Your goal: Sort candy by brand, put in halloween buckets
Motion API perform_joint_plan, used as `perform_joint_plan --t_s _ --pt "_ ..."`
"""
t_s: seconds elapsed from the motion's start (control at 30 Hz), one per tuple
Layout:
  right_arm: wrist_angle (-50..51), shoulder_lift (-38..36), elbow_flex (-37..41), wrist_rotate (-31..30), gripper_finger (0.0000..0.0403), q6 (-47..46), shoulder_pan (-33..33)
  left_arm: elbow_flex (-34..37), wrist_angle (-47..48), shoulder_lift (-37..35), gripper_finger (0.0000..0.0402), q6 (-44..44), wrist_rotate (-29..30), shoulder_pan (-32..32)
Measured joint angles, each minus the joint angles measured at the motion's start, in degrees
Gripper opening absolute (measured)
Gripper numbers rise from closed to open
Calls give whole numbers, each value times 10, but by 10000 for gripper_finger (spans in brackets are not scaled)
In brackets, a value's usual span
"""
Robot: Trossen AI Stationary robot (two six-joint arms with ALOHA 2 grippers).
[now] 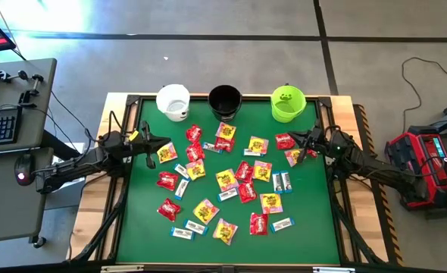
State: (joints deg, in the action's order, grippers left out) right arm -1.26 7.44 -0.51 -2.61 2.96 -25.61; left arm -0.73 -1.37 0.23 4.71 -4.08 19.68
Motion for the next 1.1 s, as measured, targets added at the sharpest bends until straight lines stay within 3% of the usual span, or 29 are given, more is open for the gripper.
perform_joint_plan --t_s 0.23,0.4,0.53,0.73,0.97,1.1 --pt "0 0 0 0 0 0 0 0 0 0 1 1 0 0" --pt "0 0 0 0 0 0 0 0 -1 0 1 85 29 1" --pt "0 0 0 0 0 0 0 0 -1 0 1 88 33 1" --pt "0 0 0 0 0 0 0 0 0 0 1 57 33 1" --pt "0 0 0 0 0 0 0 0 -2 0 1 -48 31 1" --pt "0 0 0 0 0 0 0 0 -59 1 1 -109 29 1"
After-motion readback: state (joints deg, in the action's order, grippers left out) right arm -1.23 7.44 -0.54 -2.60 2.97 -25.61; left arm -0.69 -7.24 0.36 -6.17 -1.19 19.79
